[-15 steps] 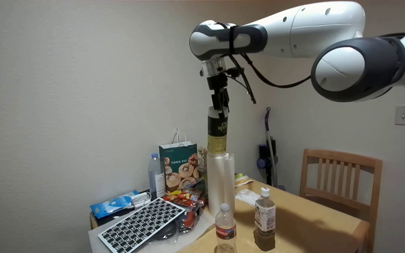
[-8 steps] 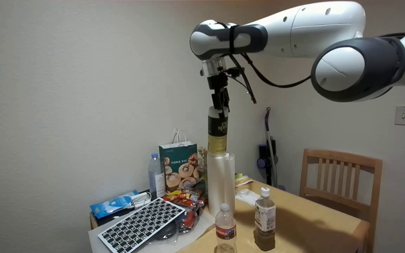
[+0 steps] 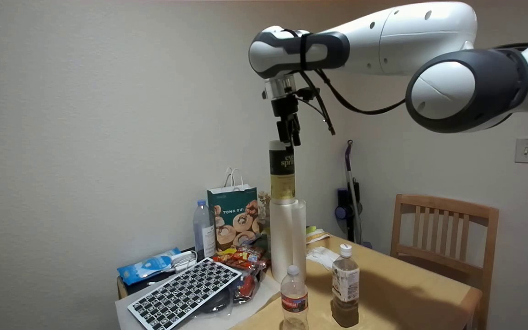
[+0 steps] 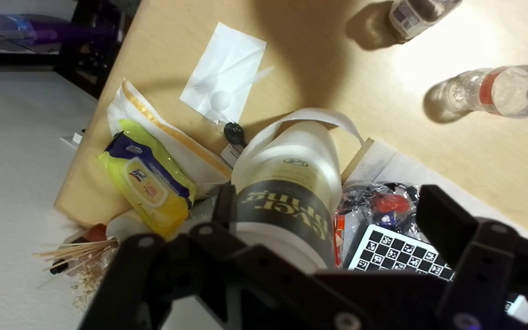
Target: Put the white bottle on the paper towel
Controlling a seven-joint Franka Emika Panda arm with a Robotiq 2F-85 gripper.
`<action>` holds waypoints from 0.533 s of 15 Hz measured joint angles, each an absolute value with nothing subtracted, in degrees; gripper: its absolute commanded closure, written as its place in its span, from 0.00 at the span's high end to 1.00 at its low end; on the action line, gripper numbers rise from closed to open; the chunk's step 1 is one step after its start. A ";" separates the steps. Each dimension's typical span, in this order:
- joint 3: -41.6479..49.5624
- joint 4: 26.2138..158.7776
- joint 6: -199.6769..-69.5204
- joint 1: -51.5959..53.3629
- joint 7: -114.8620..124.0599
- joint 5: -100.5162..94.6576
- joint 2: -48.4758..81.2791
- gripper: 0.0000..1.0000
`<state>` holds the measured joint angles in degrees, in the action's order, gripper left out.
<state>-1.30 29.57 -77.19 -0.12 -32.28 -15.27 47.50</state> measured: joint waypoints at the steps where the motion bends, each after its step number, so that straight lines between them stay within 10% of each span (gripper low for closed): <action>1: -1.30 29.57 -77.19 -0.16 -32.28 -15.27 47.50 1.00; 8: -0.94 27.36 -76.91 0.00 -32.25 -15.28 47.60 1.00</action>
